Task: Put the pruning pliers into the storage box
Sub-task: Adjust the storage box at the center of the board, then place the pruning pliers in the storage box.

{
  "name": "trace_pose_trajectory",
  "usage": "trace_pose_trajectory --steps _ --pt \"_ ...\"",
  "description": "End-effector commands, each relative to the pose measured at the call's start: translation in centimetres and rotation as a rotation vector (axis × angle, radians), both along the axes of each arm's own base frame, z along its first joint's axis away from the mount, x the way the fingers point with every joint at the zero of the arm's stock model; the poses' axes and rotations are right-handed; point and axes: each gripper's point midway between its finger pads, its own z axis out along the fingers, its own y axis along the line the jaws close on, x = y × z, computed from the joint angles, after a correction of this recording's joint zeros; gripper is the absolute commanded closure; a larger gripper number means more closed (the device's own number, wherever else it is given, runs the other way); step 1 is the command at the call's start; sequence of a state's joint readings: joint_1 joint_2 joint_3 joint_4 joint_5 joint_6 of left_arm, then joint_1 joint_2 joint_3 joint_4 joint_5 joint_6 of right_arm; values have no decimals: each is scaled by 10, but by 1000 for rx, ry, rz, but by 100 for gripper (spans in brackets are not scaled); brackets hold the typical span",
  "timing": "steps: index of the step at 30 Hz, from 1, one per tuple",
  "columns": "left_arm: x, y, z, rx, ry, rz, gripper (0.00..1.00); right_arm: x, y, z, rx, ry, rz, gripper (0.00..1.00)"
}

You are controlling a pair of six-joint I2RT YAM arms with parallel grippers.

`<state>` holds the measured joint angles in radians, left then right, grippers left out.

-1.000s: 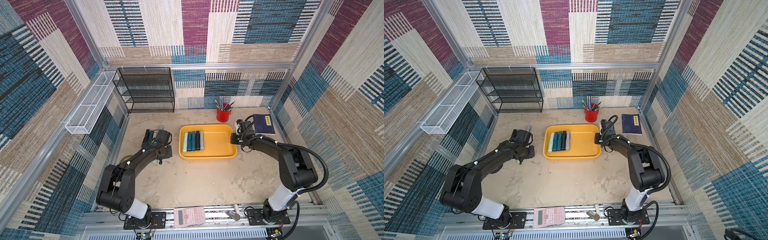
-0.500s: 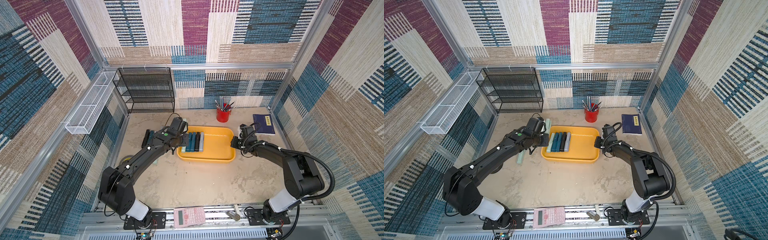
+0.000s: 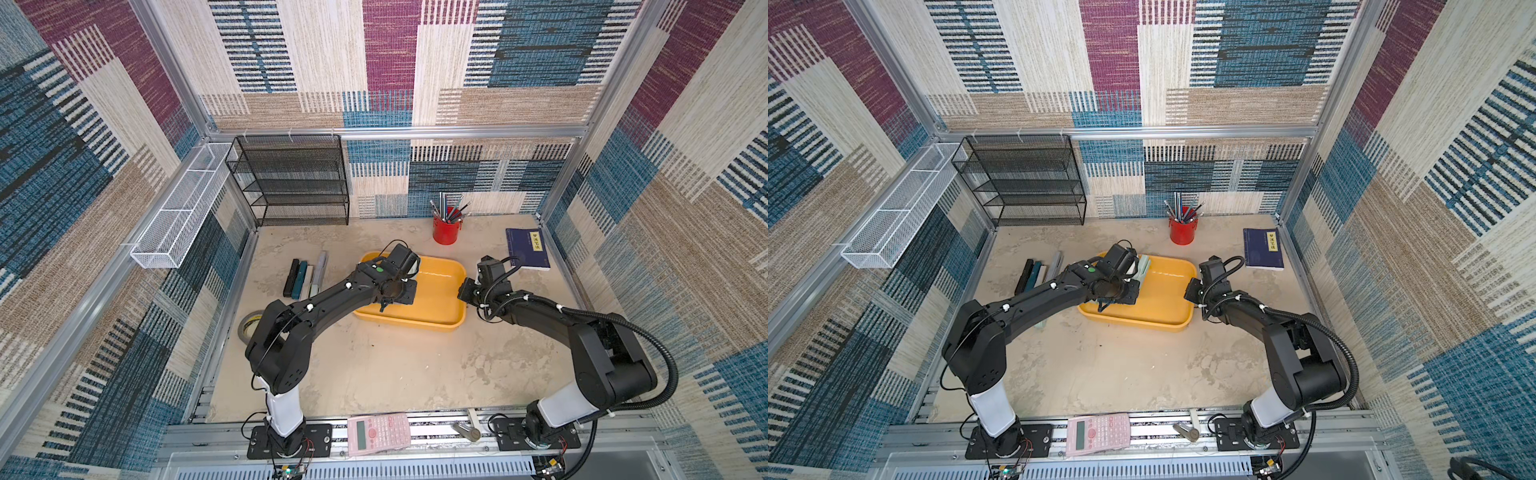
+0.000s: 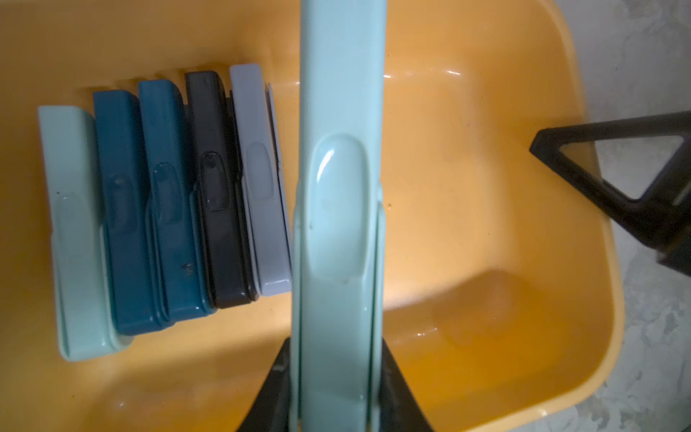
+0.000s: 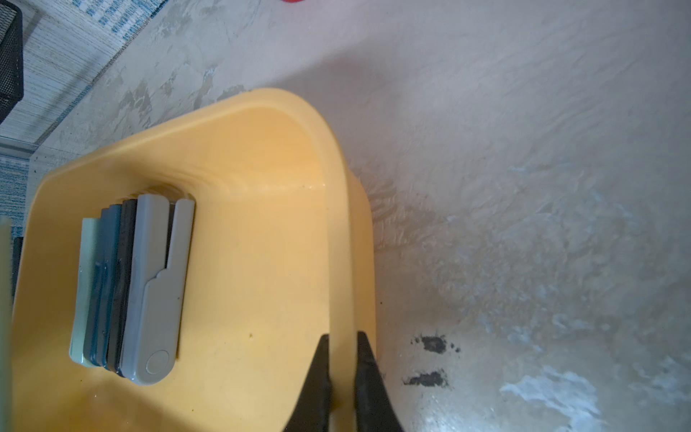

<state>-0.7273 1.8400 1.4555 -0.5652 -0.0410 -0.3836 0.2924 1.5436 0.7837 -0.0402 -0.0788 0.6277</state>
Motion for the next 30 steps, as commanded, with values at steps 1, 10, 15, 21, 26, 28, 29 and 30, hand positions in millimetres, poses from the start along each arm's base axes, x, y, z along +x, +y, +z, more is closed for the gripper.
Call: trace_pose_trajectory --steps 1,10,15,21,26,28,29,30 --pt "8 -15 2 -41 -19 -17 100 13 3 20 60 -82 -36 87" --pt "18 -34 -20 -51 24 -2 100 11 1 27 64 -104 -46 60" --pt "23 -35 -28 -20 28 13 100 12 -5 35 47 -126 -55 57" --pt "25 -31 -43 23 43 31 100 14 -16 45 34 -157 -73 56" --pt "26 -30 -53 44 60 48 100 13 -17 45 36 -164 -74 56" --pt "27 -27 -55 63 60 59 100 13 -18 45 38 -165 -75 56" --pt "28 -26 -55 70 57 61 100 13 -18 45 39 -165 -72 56" --pt "30 -26 -55 75 51 64 100 12 -17 45 39 -166 -69 56"
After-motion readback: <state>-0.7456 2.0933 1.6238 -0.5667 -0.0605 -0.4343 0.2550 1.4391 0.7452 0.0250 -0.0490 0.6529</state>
